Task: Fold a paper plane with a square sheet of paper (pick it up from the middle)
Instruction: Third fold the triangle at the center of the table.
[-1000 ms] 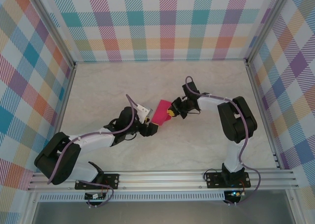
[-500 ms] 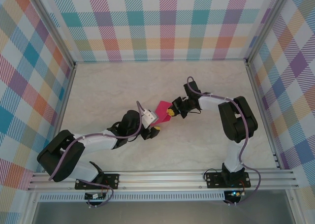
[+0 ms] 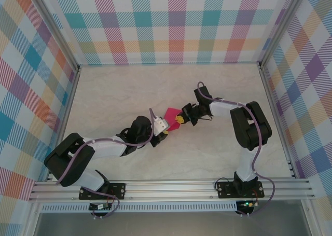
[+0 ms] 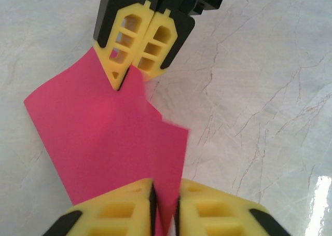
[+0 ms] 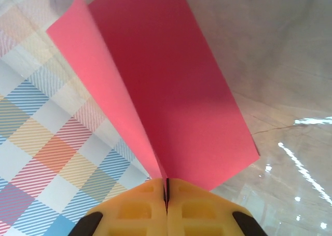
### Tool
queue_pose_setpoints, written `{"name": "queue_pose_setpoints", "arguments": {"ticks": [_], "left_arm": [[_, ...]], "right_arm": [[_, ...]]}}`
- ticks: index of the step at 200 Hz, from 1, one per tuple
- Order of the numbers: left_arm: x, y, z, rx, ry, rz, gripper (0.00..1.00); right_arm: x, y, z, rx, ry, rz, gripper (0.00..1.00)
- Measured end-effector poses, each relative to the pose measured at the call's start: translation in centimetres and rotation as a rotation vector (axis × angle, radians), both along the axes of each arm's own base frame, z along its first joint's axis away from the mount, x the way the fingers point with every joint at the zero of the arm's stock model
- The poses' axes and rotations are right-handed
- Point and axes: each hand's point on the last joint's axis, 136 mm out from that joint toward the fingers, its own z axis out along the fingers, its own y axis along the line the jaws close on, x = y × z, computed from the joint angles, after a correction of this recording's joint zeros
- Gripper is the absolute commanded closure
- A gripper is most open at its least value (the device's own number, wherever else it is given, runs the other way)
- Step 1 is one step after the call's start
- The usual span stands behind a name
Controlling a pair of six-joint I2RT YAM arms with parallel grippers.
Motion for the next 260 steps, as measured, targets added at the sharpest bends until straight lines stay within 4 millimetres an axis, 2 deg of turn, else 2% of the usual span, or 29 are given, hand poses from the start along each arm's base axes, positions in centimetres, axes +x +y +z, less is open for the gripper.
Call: {"name": "queue_pose_setpoints", "arguments": {"ticks": [22,42,62,80,100,119,158,210,260], "left_arm": [[0.1,-0.6,0.1,-0.011,0.016,-0.014,0.97],[0.1,-1.1,0.0,-0.019,0.055,-0.022,0.99],[0.1,-1.6,-0.2,-0.04,0.115,-0.012,1.0],[0.0,-1.9,-0.5,-0.066,0.176,0.008,1.0],[0.1,-2.2,-0.9,-0.087,0.257,0.043,1.0],[0.4,-2.8,-1.0,-0.112,0.335,0.082,1.0],[0.9,-3.7,-1.1,-0.174,0.484,0.161,1.0],[0.9,-5.1,-1.0,-0.267,0.673,0.231,1.0],[0.6,-5.6,-1.8,-0.32,0.803,0.275,1.0]], "right_arm": [[-0.2,-0.1,-0.2,-0.004,-0.01,0.018,0.67],[-0.5,-0.4,-0.2,-0.019,-0.034,0.044,0.51],[-0.6,-1.1,0.4,-0.05,-0.084,0.068,0.4],[-0.2,-2.1,1.9,-0.079,-0.169,0.081,0.33],[0.0,-3.5,3.5,-0.12,-0.288,0.095,0.31],[-0.4,-4.8,4.2,-0.173,-0.383,0.113,0.31],[-1.5,-6.4,3.7,-0.249,-0.501,0.175,0.33],[-1.7,-6.5,3.1,-0.253,-0.572,0.225,0.35],[-1.5,-6.0,3.0,-0.248,-0.6,0.246,0.35]]}}
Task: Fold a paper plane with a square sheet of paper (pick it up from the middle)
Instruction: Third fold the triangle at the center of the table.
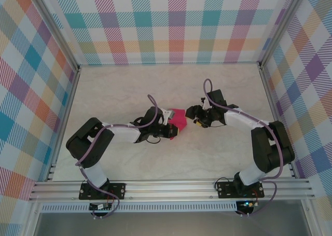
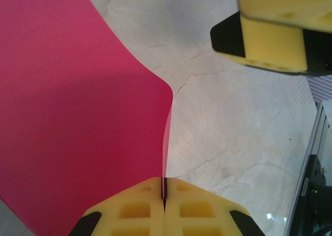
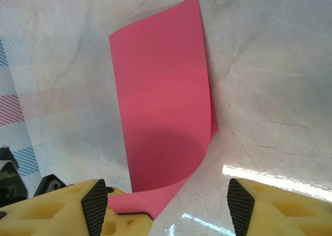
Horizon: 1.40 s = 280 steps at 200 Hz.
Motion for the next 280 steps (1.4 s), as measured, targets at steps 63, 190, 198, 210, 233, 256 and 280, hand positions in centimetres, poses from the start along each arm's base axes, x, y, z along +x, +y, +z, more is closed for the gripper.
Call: {"name": "queue_pose_setpoints", "arguments": {"ticks": [63,190,198,210,233,256,280], "left_arm": [[0.0,1.2,-1.2,-0.016,0.053,0.067,1.0],[0.5,1.4,-1.2,-0.027,0.048,0.102,1.0],[0.6,1.5,-1.2,-0.025,0.047,0.108,1.0],[0.9,1.6,-1.2,-0.022,0.046,0.119,1.0],[1.1,2.0,-1.6,-0.002,0.047,0.139,1.0],[1.2,2.6,-2.1,0.024,0.06,0.157,1.0],[1.2,2.9,-2.5,0.041,0.063,0.165,1.0]], "right_arm": [[2.8,2.6,-1.0,-0.081,0.023,0.048,0.47],[6.0,4.9,-5.8,-0.219,0.131,0.112,0.53],[6.0,4.9,-5.8,-0.222,0.134,0.115,0.53],[5.9,4.9,-5.9,-0.225,0.135,0.121,0.53],[5.9,4.9,-5.9,-0.229,0.136,0.127,0.53],[5.9,4.9,-5.9,-0.232,0.14,0.127,0.53],[5.9,4.9,-5.9,-0.233,0.141,0.127,0.53]]}}
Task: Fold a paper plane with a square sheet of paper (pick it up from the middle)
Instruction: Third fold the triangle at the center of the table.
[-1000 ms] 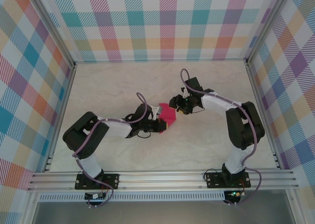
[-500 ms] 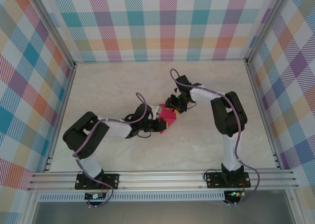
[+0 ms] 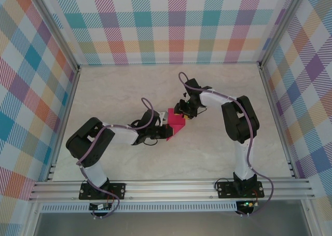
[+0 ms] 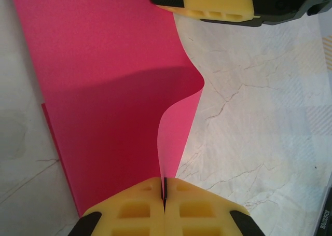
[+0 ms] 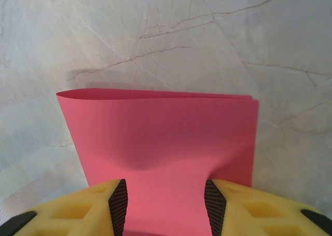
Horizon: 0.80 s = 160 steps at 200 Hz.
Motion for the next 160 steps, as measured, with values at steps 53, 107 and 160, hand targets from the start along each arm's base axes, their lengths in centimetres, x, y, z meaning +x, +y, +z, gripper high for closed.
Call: {"name": "queue_pose_setpoints", "arguments": {"ticks": [53,107,160], "left_arm": [[0.13,0.3,-0.28,0.023,0.0,0.006,1.0],[0.33,0.32,-0.19,0.043,-0.022,-0.01,1.0],[0.73,0.7,-0.22,0.051,-0.035,-0.007,1.0]], "right_arm": [[-0.02,-0.03,-0.03,-0.003,0.0,0.005,0.53],[-0.08,-0.05,-0.18,-0.008,0.002,0.017,0.53],[-0.1,-0.06,-0.28,-0.012,0.006,0.023,0.53]]}}
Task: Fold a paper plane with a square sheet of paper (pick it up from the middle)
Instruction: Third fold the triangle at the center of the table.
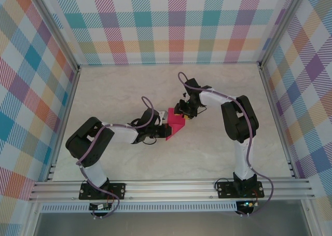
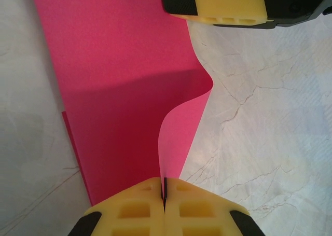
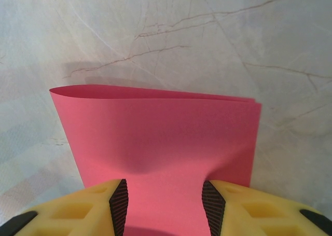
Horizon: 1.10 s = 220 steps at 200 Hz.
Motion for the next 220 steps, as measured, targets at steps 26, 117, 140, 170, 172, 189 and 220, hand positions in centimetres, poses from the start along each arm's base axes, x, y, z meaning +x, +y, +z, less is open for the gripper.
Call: {"name": "queue_pose_setpoints", "arguments": {"ticks": [26,117,140,170,172,189,220], "left_arm": [[0.2,0.1,-0.1,0.006,-0.005,0.006,1.0],[0.4,0.3,-0.8,0.028,-0.008,0.011,1.0],[0.5,0.4,-0.8,0.032,-0.01,0.015,1.0],[0.6,0.3,-1.1,0.037,-0.006,0.014,1.0],[0.6,0.3,-1.1,0.037,-0.006,0.013,1.0],[0.6,0.3,-1.4,0.041,-0.001,0.013,1.0],[0.6,0.4,-1.5,0.042,-0.001,0.014,1.0]], "right_arm": [[0.0,0.0,0.0,0.0,0.0,0.0,0.54],[0.0,0.0,0.0,0.0,0.0,0.001,0.53],[0.0,0.0,0.0,0.0,0.001,0.001,0.53],[0.0,0.0,0.0,0.0,0.0,0.003,0.54],[0.0,0.0,0.0,0.0,0.0,0.003,0.54],[0.0,0.0,0.0,0.0,0.0,0.003,0.53],[0.0,0.0,0.0,0.002,0.001,0.004,0.53]]}}
